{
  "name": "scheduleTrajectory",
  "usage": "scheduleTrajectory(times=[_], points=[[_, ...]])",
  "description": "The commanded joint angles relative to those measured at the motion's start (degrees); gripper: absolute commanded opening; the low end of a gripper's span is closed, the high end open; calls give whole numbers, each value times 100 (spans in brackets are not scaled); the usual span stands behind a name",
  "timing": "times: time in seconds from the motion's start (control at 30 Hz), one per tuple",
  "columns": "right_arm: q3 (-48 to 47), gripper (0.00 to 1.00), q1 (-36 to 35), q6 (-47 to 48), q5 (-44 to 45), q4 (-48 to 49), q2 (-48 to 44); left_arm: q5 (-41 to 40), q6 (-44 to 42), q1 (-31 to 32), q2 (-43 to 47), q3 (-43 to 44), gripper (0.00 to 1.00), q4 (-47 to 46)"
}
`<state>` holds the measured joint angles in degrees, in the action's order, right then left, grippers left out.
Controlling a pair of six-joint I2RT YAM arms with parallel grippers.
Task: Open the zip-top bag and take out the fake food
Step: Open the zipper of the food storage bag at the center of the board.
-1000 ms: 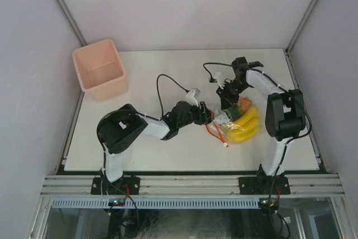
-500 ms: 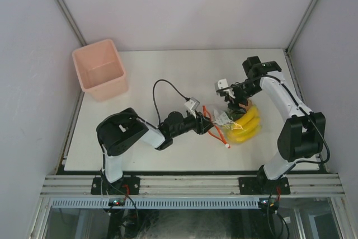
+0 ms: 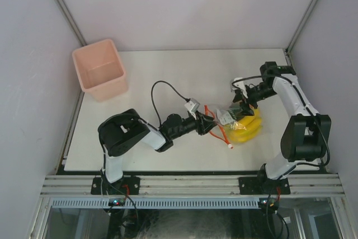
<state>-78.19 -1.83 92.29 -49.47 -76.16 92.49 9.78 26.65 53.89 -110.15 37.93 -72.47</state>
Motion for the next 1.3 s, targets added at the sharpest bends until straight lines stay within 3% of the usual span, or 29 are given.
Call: scheduleTrajectory(times=[0.0, 0.1, 0.17, 0.27, 0.4, 0.5, 0.63, 0.87, 1.0, 1.17, 1.27], points=[[200, 64, 353, 364, -797, -158, -475, 47, 548, 72, -114, 141, 41, -477], [250, 69, 579, 615, -1233, -488, -760, 93, 772, 102, -141, 254, 36, -485], [256, 78, 525, 420, -1550, -633, -1078, 91, 941, 119, -94, 287, 36, -487], [401, 83, -17, -1671, -1581, 150, -1657, 50, 1133, 151, 10, 311, 37, -472], [1029, 84, -1108, -4148, -126, 1711, -2483, 13, 1613, 164, 109, 385, 37, -342], [1486, 86, -1365, -6002, 779, 2873, -2915, -6, 2035, 166, 161, 539, 37, 39], [1914, 87, -1812, -6836, 2004, 3351, -3196, -32, 2274, 166, 240, 783, 37, 711], [2446, 72, -2054, -7064, 2636, 3584, -3112, -134, 2292, 165, 359, 910, 37, 1139], [2454, 57, -2159, -7010, 2872, 3520, -3063, -121, 2264, 166, 446, 948, 38, 1274], [2439, 18, -2252, -6839, 3260, 3540, -3079, -112, 2180, 165, 523, 994, 38, 1418], [2334, 7, -2233, -6810, 3337, 3511, -3094, -109, 2133, 166, 557, 973, 40, 1421]])
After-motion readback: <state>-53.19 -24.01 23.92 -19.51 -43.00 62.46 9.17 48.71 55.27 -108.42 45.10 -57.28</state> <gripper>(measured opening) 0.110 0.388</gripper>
